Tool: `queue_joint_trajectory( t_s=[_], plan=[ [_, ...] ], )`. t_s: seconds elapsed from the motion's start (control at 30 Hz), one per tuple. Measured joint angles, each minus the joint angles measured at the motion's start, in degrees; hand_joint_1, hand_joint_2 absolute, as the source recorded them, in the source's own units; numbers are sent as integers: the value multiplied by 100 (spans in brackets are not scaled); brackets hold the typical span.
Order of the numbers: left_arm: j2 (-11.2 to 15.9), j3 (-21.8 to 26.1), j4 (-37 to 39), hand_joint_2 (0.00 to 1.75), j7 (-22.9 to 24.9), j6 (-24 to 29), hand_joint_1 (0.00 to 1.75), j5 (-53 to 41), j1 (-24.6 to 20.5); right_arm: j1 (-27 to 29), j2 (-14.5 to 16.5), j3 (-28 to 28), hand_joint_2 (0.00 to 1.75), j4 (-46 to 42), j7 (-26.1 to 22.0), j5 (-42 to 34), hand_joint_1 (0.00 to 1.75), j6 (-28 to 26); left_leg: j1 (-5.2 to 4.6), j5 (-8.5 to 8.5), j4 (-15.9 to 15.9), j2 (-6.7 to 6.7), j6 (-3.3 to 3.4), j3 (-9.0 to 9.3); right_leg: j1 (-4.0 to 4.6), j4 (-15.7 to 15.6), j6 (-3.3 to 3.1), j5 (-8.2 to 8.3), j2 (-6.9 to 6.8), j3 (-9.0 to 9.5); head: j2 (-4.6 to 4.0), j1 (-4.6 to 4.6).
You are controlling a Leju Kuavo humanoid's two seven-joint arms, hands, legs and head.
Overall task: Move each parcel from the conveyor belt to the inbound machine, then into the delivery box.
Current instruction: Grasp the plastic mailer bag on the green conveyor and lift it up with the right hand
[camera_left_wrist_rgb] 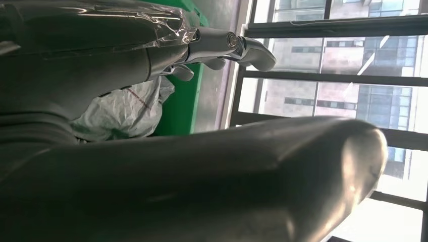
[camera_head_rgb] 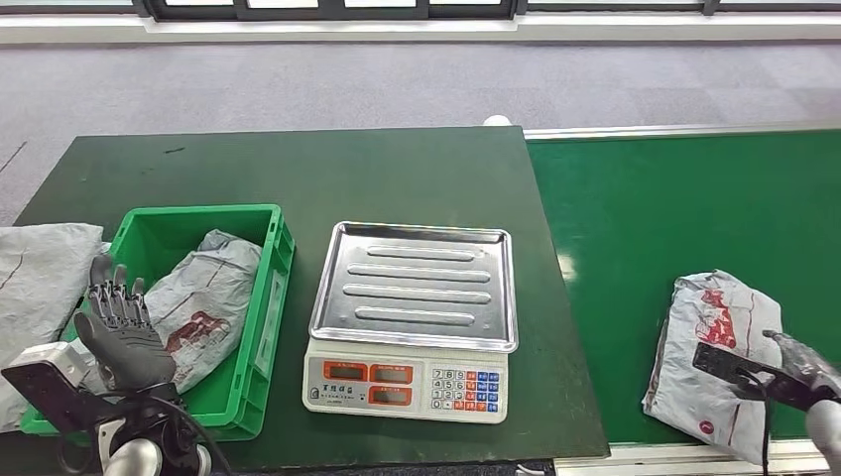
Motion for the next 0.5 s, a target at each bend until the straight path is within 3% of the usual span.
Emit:
queue_joint_trajectory(
  t_s=[0.5],
  plan=[
    [-51,-1,115,0,97,-25,0,-55,-82,-264,442,491,175,549,-117,-37,6,-177,2,0,0,-5,1,1,2,0,0,0,-4,2,1,0]
  ],
)
